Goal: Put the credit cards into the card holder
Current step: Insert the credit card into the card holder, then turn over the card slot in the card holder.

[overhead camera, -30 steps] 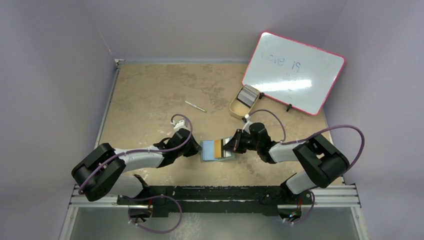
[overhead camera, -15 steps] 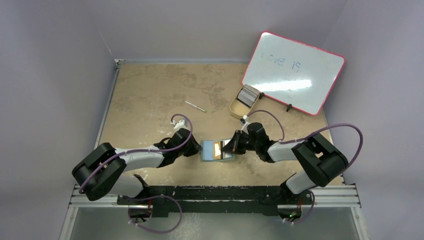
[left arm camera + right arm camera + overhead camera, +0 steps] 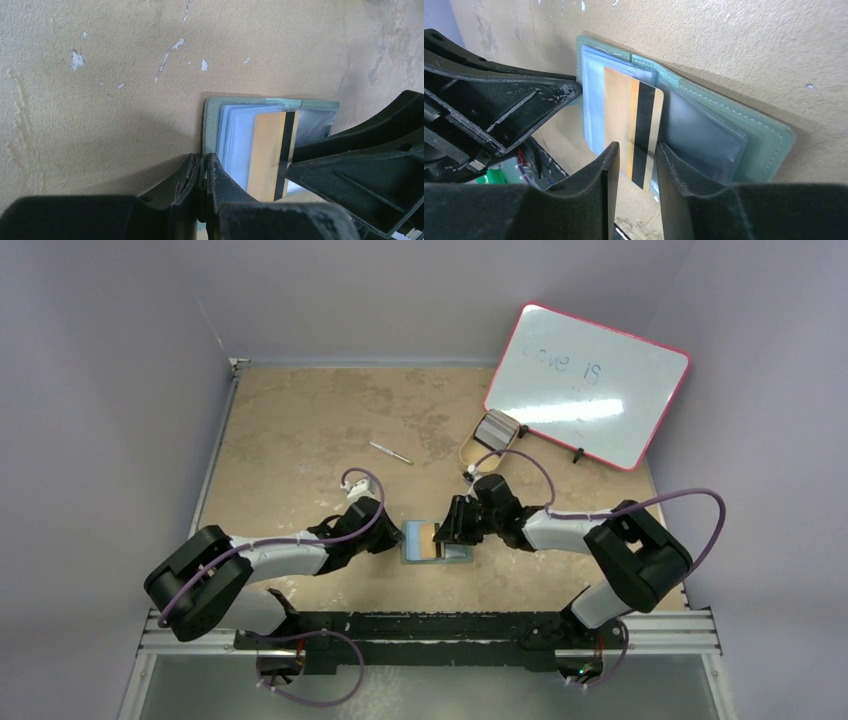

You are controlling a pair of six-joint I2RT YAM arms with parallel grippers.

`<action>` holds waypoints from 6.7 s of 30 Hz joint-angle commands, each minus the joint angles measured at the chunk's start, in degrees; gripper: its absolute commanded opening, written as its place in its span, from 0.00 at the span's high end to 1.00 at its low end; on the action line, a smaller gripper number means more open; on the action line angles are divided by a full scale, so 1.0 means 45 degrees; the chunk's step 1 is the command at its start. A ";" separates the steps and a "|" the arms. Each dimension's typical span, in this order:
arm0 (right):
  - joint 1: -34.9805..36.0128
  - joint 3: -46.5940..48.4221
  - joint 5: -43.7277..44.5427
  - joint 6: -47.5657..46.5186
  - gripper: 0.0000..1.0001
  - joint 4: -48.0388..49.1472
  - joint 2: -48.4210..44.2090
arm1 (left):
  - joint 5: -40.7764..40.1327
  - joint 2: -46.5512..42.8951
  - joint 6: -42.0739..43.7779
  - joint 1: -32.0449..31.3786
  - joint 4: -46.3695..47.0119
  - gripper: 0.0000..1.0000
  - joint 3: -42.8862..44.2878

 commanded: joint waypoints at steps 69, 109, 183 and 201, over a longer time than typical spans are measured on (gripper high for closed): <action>0.1029 0.0714 0.1977 -0.0610 0.87 -0.1082 -0.0293 | 0.0804 -0.0596 -0.0942 -0.0068 -0.0484 0.63 0.0910; 0.1028 0.0152 0.1706 -0.0381 0.87 -0.0359 -0.0060 | 0.0732 -0.0247 -0.1225 -0.0099 0.0758 0.60 0.0573; 0.1049 0.0544 0.3159 -0.0855 0.72 -0.2040 -0.1138 | 0.1768 0.0104 -0.1110 -0.1544 0.2985 0.58 0.1550; -0.0570 0.0766 0.4818 -0.2492 0.68 -0.4966 -0.4693 | 0.1647 0.1324 -0.0463 -0.1561 0.2640 0.58 0.2254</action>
